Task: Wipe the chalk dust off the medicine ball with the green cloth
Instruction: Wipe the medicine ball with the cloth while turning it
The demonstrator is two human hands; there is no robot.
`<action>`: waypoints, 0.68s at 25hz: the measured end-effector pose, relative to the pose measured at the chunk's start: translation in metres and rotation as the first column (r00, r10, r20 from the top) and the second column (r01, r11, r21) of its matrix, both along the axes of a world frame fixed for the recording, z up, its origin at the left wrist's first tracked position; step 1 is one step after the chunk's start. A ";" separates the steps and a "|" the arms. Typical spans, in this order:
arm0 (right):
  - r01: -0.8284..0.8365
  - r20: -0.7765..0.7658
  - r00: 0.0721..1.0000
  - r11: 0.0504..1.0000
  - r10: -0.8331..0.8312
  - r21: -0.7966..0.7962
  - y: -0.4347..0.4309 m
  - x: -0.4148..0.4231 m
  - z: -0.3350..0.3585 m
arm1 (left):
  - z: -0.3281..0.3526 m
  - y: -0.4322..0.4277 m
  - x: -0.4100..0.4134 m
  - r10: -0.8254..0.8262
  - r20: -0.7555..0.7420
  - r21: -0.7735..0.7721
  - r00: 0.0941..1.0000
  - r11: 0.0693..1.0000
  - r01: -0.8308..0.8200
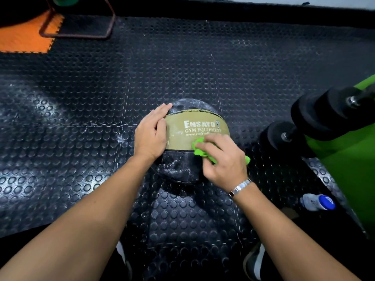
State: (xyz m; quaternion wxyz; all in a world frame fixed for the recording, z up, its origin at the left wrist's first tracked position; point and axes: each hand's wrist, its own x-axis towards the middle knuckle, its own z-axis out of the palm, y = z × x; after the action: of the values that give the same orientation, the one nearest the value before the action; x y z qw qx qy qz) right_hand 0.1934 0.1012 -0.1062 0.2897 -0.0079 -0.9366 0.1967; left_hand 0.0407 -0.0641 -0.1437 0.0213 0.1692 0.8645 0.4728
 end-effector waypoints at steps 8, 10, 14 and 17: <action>-0.121 0.117 0.988 0.976 0.101 0.180 -0.016 -0.026 0.020 | -0.002 0.002 0.001 0.012 -0.007 -0.033 1.000 0.999 -0.012; -0.177 0.119 0.981 0.955 0.152 0.239 -0.004 -0.020 0.023 | -0.003 0.001 0.004 0.007 -0.022 -0.024 1.000 1.000 -0.008; 0.089 0.183 0.976 0.981 -0.121 0.174 -0.020 -0.069 0.040 | -0.002 0.007 0.006 0.007 -0.029 -0.037 1.000 0.999 -0.008; -0.138 0.251 0.965 0.956 0.071 0.258 -0.025 -0.063 0.035 | -0.005 0.003 0.003 0.010 -0.038 -0.057 0.999 0.998 -0.012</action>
State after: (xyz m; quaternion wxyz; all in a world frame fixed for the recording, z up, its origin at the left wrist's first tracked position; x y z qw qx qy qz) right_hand 0.1305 0.0762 -0.0709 0.1621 0.0582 -0.9819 0.0785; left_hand 0.0438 -0.0612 -0.1484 0.0073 0.1725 0.8789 0.4447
